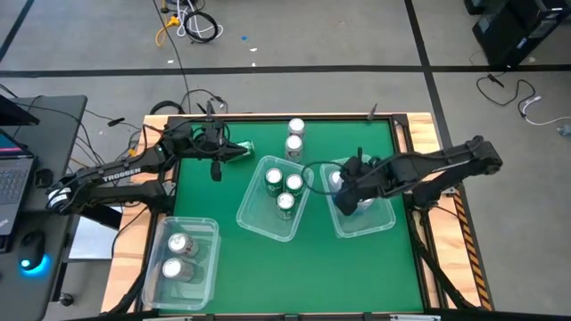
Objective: Sort soda cans
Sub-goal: Put the blue soda can into the bottom right transparent bin
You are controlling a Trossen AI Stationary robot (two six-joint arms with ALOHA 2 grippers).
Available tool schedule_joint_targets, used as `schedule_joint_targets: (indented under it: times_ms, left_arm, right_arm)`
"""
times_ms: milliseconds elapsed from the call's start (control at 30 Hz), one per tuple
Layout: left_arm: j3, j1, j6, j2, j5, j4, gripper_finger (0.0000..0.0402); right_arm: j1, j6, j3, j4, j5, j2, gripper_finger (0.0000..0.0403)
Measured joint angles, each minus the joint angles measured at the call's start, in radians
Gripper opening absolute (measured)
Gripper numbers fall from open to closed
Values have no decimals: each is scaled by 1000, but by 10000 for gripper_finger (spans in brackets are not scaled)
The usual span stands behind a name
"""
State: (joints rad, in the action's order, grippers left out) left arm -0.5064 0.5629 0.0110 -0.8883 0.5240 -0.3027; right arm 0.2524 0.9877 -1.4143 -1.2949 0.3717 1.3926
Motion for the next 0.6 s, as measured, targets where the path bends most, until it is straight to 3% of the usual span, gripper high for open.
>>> schedule_joint_targets:
  times_ms: [600]
  left_arm:
    - [0, 0, 21, 0, 0, 2, 5]
  right_arm:
    - [1, 45, 321, 282, 2, 3, 287]
